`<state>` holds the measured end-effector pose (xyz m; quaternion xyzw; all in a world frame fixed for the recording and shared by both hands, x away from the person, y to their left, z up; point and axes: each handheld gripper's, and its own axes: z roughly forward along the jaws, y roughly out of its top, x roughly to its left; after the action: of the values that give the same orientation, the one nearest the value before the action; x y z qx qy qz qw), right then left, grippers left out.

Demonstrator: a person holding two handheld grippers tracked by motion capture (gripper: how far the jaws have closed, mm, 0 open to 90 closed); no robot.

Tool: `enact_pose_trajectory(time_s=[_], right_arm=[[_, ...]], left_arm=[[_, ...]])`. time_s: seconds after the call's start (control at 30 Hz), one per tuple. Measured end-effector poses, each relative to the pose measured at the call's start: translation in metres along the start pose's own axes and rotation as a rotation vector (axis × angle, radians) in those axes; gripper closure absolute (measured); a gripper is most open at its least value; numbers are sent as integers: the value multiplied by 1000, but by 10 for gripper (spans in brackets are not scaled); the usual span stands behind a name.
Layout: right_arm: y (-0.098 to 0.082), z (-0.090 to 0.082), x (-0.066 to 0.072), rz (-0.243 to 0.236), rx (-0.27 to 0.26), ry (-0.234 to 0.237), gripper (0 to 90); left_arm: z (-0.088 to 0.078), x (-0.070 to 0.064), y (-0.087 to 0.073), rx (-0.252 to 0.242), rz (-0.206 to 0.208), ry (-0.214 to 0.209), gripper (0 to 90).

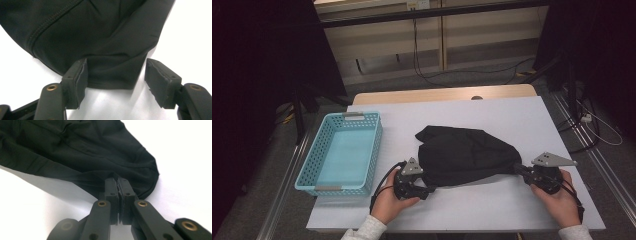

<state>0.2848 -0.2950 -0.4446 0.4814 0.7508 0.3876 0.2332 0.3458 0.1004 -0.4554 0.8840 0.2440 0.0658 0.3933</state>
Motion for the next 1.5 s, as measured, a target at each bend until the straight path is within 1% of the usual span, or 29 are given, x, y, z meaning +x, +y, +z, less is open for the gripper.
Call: enact_pose_trajectory(time_s=[0.1, 0.17, 0.2, 0.23, 0.3, 0.33, 0.37, 0.43, 0.47, 0.57, 0.6, 0.67, 0.73, 0.77, 0.87, 0.9, 1.1, 1.2, 1.3, 1.4, 1.5], right_arm=[[0, 2, 1, -5, 9, -1, 875], [0, 2, 0, 1, 6, -4, 875], [0, 1, 0, 3, 5, -3, 875], [0, 1, 0, 5, 4, -2, 875], [0, 1, 0, 6, 5, 0, 875], [0, 1, 0, 4, 5, 0, 875], [0, 1, 0, 4, 5, 1, 875], [0, 0, 0, 3, 3, 3, 875], [0, 0, 0, 3, 4, 5, 875], [-1, 0, 1, -2, 4, 7, 875], [-1, -1, 1, -3, 2, 8, 875], [0, -1, 1, -4, -1, 10, 875], [0, -2, 1, -7, -5, 15, 875], [0, -3, 1, -6, -4, 21, 875], [0, -5, 2, -13, -10, 27, 875], [0, -6, 2, -9, -13, 31, 875], [3, -11, 6, -19, -34, 50, 875], [7, -16, 10, -35, -46, 50, 876], [11, -19, 10, -31, -68, 58, 876], [13, -20, 12, -29, -69, 70, 876], [16, -19, 14, -45, -65, 74, 876]], left_arm=[[0, -2, 1, 11, 15, 12, 373], [0, -2, 1, 12, 16, 21, 416], [-2, -2, 1, 18, 0, 30, 453], [-3, -1, 2, 18, -18, 27, 513], [-6, 0, 3, 36, -75, 16, 622], [-7, 0, 3, 42, -94, 8, 669], [-8, 0, 3, 51, -108, 3, 707], [-8, 0, 4, 69, -136, -9, 813], [-9, -1, 5, 76, -141, -9, 827], [-10, -1, 7, 90, -157, -16, 842], [-11, 0, 7, 93, -166, -25, 847], [-14, 1, 9, 87, -176, -35, 852], [-19, 2, 12, 79, -179, -28, 854], [-22, 3, 13, 76, -179, -36, 855], [-30, 6, 17, 58, -199, -55, 858], [-33, 8, 18, 58, -192, -60, 858], [-46, 16, 24, 27, -226, -73, 859], [-51, 18, 28, 18, -222, -74, 860], [-55, 20, 31, 14, -217, -73, 862], [-60, 22, 34, 8, -214, -68, 863], [-65, 27, 37, 0, -224, -74, 864]])
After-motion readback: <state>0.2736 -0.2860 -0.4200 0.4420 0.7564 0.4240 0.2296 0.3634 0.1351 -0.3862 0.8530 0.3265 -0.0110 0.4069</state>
